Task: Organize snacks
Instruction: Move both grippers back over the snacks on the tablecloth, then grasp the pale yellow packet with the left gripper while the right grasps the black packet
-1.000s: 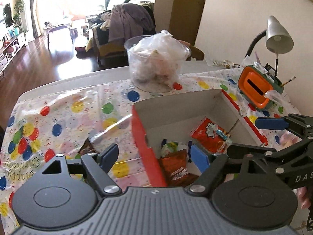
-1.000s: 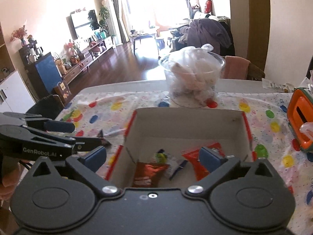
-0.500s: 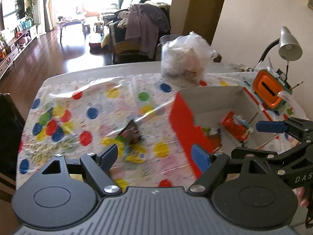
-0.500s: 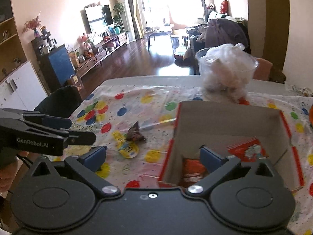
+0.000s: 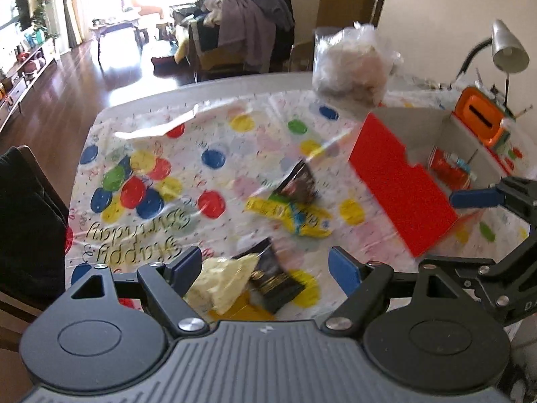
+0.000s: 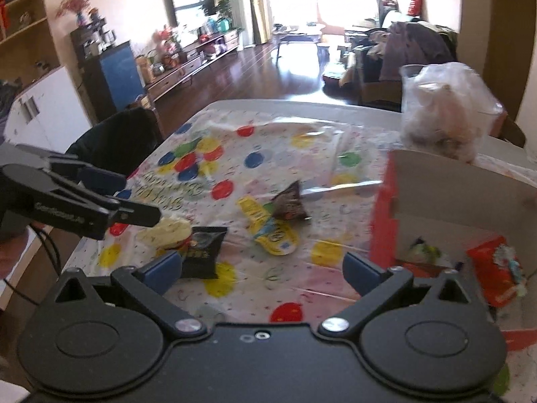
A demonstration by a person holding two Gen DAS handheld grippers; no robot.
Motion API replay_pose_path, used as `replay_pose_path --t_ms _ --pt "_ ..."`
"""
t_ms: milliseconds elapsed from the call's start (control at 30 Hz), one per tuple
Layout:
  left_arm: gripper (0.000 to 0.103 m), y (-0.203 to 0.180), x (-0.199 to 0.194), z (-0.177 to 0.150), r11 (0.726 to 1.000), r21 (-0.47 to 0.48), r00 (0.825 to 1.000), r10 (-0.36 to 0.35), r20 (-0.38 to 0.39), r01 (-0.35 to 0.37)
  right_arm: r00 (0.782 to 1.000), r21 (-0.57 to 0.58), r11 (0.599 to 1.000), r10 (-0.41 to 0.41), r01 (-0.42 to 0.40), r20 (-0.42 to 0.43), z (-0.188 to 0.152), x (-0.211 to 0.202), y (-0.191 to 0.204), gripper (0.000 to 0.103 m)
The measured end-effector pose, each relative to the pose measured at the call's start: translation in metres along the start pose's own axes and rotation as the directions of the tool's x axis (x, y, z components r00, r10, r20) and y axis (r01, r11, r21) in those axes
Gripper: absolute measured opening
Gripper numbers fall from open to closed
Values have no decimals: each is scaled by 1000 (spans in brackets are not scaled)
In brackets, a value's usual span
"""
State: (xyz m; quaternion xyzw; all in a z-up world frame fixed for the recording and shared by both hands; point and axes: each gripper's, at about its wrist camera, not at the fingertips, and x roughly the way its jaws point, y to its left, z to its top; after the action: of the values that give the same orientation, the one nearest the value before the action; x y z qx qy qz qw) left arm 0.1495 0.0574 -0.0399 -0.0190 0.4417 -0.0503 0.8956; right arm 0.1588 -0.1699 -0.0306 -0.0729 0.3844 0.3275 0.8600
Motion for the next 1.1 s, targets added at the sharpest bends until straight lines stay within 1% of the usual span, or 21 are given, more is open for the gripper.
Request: replay_pose_path --t_ms 133,233,367,433,500,567,667,733,867,933,1033,1100 --pt "83 14 11 -8 999 32 999 -17 -27 18 1000 -26 1000 -9 8 -19 -1 18 19 103" --pt "83 21 22 -12 999 48 999 -17 -47 19 999 -40 999 -8 7 -34 -2 36 30 103" --pt "83 31 43 -14 999 35 994 -37 -100 40 998 -67 998 -4 -1 -64 -5 61 42 101" --pt "83 36 53 -12 999 15 991 -44 -129 47 997 -74 997 -4 -2 -75 -6 75 47 99" --pt "83 42 62 -10 998 -16 985 -70 -159 68 996 -65 998 6 -12 -91 -6 89 49 96" --pt "82 49 72 -8 994 -64 976 -103 -189 92 995 -41 999 21 -25 -102 -4 99 49 92" --pt "82 62 82 -4 984 -144 967 -136 -215 106 993 3 999 38 -38 -110 -1 110 47 90" --pt "82 67 88 -2 977 -179 961 -154 -230 114 992 24 999 46 -44 -119 1 117 46 85" --pt "82 71 99 -1 971 -206 948 -177 -265 124 988 23 998 59 -56 -141 2 130 50 80" --pt "82 72 106 -1 972 -206 941 -172 -291 114 986 16 998 66 -64 -153 2 134 54 76" --pt "82 74 114 -1 971 -216 930 -173 -324 106 983 10 997 72 -72 -167 2 140 59 73" --pt "81 77 117 -2 969 -226 928 -174 -331 101 982 14 997 78 -77 -174 3 143 61 68"
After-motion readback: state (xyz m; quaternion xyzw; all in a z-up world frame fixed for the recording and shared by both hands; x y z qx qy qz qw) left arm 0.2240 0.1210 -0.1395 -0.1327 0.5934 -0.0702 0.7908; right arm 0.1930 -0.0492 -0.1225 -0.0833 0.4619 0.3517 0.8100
